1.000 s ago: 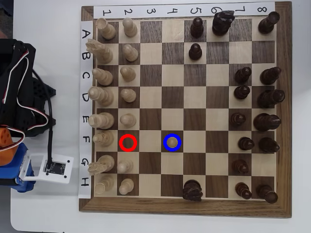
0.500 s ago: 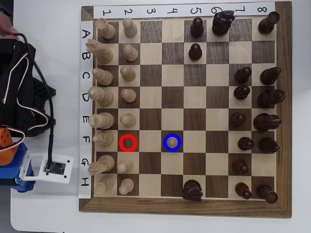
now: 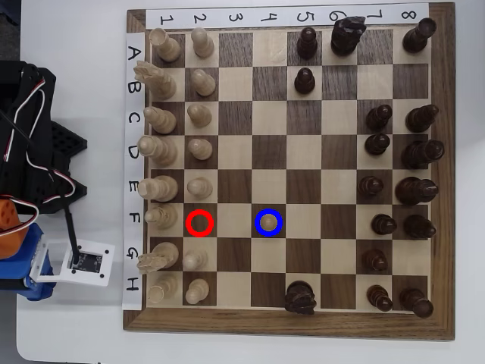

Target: Move the piece to destination

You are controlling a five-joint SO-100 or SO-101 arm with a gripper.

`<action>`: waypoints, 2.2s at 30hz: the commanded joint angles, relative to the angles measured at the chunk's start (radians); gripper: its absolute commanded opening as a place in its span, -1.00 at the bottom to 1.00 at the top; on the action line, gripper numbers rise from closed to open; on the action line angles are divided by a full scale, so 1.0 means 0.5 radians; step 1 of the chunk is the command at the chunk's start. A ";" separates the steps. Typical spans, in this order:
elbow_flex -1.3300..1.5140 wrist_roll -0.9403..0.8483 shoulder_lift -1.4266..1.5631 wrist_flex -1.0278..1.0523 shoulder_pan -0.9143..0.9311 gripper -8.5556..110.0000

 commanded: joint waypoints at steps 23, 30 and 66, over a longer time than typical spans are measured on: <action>-0.083 -0.095 0.117 -0.028 -0.089 -0.86; -0.083 -0.095 0.117 -0.028 -0.089 -0.86; -0.083 -0.095 0.117 -0.028 -0.089 -0.86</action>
